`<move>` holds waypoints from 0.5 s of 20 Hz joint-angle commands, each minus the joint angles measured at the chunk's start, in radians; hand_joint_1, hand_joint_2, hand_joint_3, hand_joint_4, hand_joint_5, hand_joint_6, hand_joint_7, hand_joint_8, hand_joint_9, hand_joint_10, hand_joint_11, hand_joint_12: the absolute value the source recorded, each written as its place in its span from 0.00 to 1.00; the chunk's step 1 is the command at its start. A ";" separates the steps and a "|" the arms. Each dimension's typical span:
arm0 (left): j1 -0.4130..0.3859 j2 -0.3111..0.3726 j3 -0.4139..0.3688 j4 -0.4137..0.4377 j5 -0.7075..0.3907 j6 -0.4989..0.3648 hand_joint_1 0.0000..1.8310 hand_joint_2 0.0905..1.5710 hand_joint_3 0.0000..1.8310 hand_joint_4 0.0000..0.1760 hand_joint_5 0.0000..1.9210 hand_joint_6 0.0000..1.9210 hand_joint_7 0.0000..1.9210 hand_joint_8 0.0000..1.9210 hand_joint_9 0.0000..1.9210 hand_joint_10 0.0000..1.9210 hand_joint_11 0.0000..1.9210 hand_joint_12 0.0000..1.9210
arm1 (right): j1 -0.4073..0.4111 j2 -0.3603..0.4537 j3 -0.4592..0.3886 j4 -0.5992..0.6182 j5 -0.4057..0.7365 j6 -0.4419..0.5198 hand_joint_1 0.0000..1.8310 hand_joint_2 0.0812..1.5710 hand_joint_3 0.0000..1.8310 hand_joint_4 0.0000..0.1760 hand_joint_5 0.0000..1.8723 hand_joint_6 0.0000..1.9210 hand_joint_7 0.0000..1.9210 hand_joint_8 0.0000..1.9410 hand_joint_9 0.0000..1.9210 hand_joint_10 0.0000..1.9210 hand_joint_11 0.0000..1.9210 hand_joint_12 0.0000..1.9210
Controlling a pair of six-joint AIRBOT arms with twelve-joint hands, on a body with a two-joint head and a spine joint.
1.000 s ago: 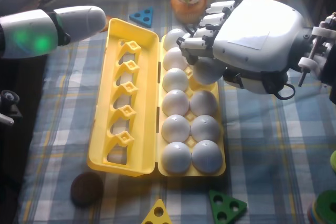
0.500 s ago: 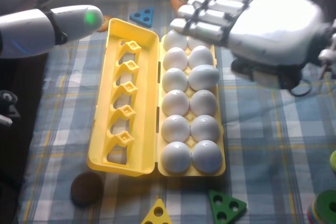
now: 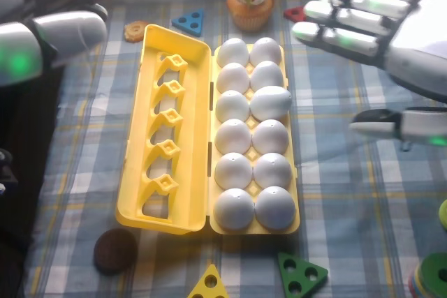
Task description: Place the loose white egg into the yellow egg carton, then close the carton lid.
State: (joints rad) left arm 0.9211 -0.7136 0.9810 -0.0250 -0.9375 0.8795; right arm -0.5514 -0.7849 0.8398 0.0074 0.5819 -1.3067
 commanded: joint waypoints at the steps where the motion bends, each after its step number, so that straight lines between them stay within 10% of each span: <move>1: 0.009 -0.009 0.014 -0.033 -0.138 -0.056 0.21 0.87 0.00 0.00 0.00 0.00 0.03 0.00 0.12 0.02 0.00 0.63 | -0.006 0.026 -0.011 0.014 0.163 -0.002 0.27 0.83 0.00 0.29 0.00 0.00 0.00 0.00 0.00 0.00 0.00 0.52; 2: 0.023 -0.013 0.023 -0.036 -0.144 -0.086 0.16 0.87 0.00 0.00 0.00 0.00 0.03 0.00 0.15 0.03 0.00 0.72 | -0.018 0.039 -0.020 0.020 0.176 -0.002 0.25 0.82 0.00 0.39 0.00 0.00 0.00 0.00 0.01 0.00 0.00 0.63; 3: 0.049 -0.020 0.035 -0.045 -0.153 -0.132 0.06 0.88 0.00 0.00 0.00 0.00 0.01 0.00 0.18 0.04 0.00 0.78 | -0.041 0.062 -0.035 0.027 0.198 -0.002 0.27 0.83 0.00 0.05 0.00 0.00 0.00 0.00 0.04 0.02 0.00 0.66; 7: 0.134 -0.039 0.057 -0.076 -0.157 -0.240 0.00 0.87 0.00 0.00 0.00 0.00 0.02 0.00 0.19 0.05 0.08 0.78 | -0.070 0.100 -0.066 0.029 0.232 -0.009 0.26 0.85 0.00 0.16 0.00 0.00 0.00 0.00 0.02 0.03 0.00 0.48; 10: 0.214 -0.051 0.070 -0.096 -0.163 -0.317 0.00 0.84 0.00 0.14 0.00 0.00 0.00 0.00 0.18 0.04 0.06 0.70 | -0.070 0.104 -0.072 0.028 0.233 -0.013 0.25 0.87 0.00 0.23 0.00 0.00 0.00 0.00 0.01 0.04 0.00 0.53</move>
State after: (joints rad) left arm 1.1542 -0.7639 1.0485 -0.0895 -0.9726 0.5701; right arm -0.6289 -0.6872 0.7723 0.0334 0.6922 -1.3140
